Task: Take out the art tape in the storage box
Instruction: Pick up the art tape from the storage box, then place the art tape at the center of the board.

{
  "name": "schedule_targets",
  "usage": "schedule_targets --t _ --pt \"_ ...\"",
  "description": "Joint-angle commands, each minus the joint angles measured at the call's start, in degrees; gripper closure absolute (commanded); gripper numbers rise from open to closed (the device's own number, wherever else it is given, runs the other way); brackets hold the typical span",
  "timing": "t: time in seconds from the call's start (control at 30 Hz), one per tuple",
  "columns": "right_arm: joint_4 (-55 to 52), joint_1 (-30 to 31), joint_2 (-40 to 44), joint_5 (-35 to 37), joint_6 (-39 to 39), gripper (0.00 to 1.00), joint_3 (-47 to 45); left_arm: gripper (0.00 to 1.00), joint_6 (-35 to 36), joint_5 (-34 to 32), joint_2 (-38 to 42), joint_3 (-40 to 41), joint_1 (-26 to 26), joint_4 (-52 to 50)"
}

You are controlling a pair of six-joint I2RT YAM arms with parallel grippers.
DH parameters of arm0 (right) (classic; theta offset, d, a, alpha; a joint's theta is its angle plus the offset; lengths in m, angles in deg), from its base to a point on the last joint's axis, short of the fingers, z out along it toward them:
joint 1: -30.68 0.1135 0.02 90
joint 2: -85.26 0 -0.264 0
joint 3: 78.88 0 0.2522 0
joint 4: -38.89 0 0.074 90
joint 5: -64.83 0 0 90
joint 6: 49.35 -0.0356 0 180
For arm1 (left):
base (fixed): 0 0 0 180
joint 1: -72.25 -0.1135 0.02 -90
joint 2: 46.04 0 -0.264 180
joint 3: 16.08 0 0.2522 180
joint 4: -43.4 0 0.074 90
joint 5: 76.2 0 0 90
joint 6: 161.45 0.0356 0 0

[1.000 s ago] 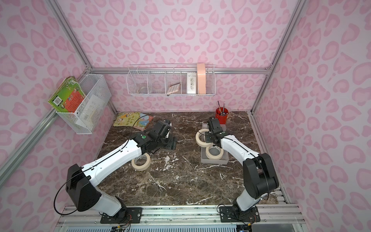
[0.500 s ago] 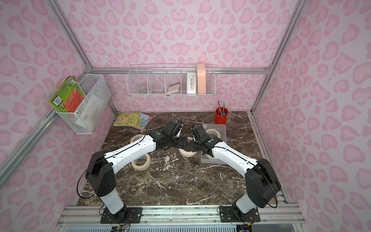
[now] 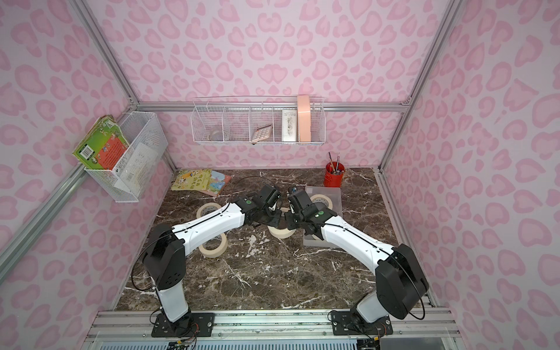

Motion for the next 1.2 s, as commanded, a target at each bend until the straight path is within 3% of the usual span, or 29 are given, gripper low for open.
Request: schedule_targets --t 0.0,0.07,0.17,0.37,0.47,0.67,1.03,1.17 --pt "2.9 -0.7 1.9 -1.4 -2.1 0.42 -0.4 1.0 -1.3 -0.5 0.2 -0.6 -0.2 1.2" --pt "3.2 -1.6 3.5 -1.0 -2.5 0.2 -0.8 1.0 -1.2 -1.1 0.4 -0.5 -0.2 0.7" --pt "3.6 -4.2 6.5 0.0 -3.1 0.12 -2.3 1.0 -1.0 -2.6 0.8 0.1 -0.2 0.4" --pt "3.4 -12.1 12.2 1.3 -2.1 0.11 -6.4 1.0 -0.9 -7.7 1.2 3.2 -0.4 -0.8" --pt "2.7 -16.1 13.7 1.4 -0.7 0.12 -7.7 1.0 -1.4 -10.7 2.7 9.3 -1.5 -0.5" --pt "2.8 -20.6 13.7 0.3 1.0 0.13 -9.7 1.0 -4.2 -10.4 5.5 20.8 -7.0 3.8" --pt "6.9 -26.1 7.8 -2.6 2.2 0.14 -10.4 1.0 -5.7 -9.9 6.6 28.9 -16.0 8.1" --pt "7.8 -27.9 1.8 -3.6 2.8 0.21 -8.0 1.0 -5.4 -10.6 4.7 28.6 -17.5 7.7"
